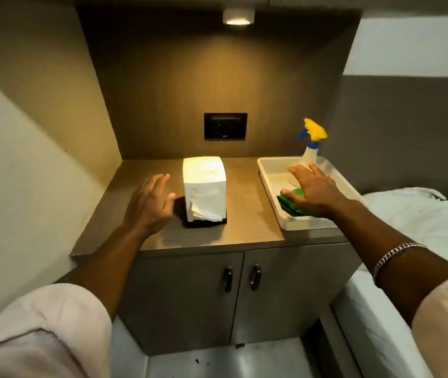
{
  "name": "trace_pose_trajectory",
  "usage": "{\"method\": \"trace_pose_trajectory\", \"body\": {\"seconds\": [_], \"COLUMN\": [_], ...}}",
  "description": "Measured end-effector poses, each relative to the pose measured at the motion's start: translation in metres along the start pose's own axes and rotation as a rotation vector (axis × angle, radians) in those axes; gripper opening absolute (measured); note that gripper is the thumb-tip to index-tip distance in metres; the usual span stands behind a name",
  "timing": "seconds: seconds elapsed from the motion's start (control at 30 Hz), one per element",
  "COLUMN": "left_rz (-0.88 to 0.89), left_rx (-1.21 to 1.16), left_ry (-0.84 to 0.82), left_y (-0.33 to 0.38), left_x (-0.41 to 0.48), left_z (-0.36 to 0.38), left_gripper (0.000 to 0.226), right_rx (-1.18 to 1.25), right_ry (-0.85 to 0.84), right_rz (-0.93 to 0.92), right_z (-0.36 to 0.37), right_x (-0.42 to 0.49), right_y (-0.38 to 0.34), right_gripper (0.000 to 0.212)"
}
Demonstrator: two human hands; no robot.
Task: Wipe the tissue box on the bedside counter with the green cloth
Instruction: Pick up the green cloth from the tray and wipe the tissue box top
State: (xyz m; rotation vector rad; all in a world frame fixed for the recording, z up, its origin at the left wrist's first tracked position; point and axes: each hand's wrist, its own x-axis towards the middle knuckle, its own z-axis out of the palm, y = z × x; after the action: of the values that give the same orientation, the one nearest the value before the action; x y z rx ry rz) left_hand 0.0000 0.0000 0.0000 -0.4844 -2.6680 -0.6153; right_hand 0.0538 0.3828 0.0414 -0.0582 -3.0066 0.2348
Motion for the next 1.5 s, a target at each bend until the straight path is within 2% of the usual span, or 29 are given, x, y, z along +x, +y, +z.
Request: {"method": "trace_pose_trajectory", "body": {"seconds": [0.1,0.2,0.27,0.37,0.47,0.63,0.73,0.8,0.9,0.97,1.03,1.1,1.23,1.4,1.5], "left_rz": [-0.079,-0.115,-0.138,-0.142,-0.148,-0.15,-0.173,-0.147,-0.064,-0.008,0.027,0.046,0.083,0.087,0.016], "left_rx": [0.033,0.071,0.113,0.204,0.223,0.22,0.161,0.079,-0.132,-0.213,-0.222,-0.19,-0.151,-0.269,-0.334], "left_ry": [-0.09,-0.284,-0.364,-0.396,-0.401,-0.423,-0.472,-0.438,-0.347,-0.371,-0.473,-0.61,-0.806,-0.806,-0.77], "left_y": [-0.023,-0.042,-0.047,-0.051,-0.051,-0.047,-0.047,-0.046,-0.039,-0.031,-0.023,-0.016,-0.015,-0.022,-0.025], "left_x": [0.003,0.001,0.0,-0.002,-0.003,-0.002,0.005,0.015,0.039,0.06,0.079,0.097,0.122,0.127,0.123], "left_z": [0.033,0.062,0.071,0.079,0.079,0.075,0.066,0.052,0.02,0.0,-0.012,-0.017,-0.015,-0.008,-0.003], "left_gripper": [0.054,0.063,0.07,0.079,0.081,0.079,0.07,0.068,0.08,0.101,0.121,0.132,0.136,0.137,0.142], "right_rx": [-0.035,-0.05,-0.071,-0.068,-0.012,0.008,0.078,0.152,0.247,0.357,0.478,0.556,0.39,0.342,0.264], "right_ry": [-0.208,-0.386,-0.448,-0.505,-0.473,-0.318,-0.259,-0.146,0.084,0.17,0.16,0.085,0.009,-0.157,-0.092], "right_rz": [0.052,0.087,0.082,0.055,0.066,0.059,0.085,0.066,-0.04,-0.145,-0.257,-0.35,-0.5,-0.464,-0.466], "right_z": [0.03,0.054,0.062,0.066,0.062,0.055,0.042,0.026,-0.003,-0.023,-0.037,-0.042,-0.032,-0.009,0.0], "right_x": [0.024,0.042,0.049,0.055,0.055,0.052,0.049,0.047,0.047,0.048,0.051,0.055,0.066,0.06,0.06], "right_y": [0.023,0.033,0.035,0.039,0.038,0.034,0.033,0.031,0.017,-0.005,-0.038,-0.07,-0.118,-0.128,-0.14], "right_gripper": [0.074,0.076,0.077,0.08,0.078,0.065,0.059,0.055,0.051,0.053,0.06,0.057,0.057,0.059,0.059]}}
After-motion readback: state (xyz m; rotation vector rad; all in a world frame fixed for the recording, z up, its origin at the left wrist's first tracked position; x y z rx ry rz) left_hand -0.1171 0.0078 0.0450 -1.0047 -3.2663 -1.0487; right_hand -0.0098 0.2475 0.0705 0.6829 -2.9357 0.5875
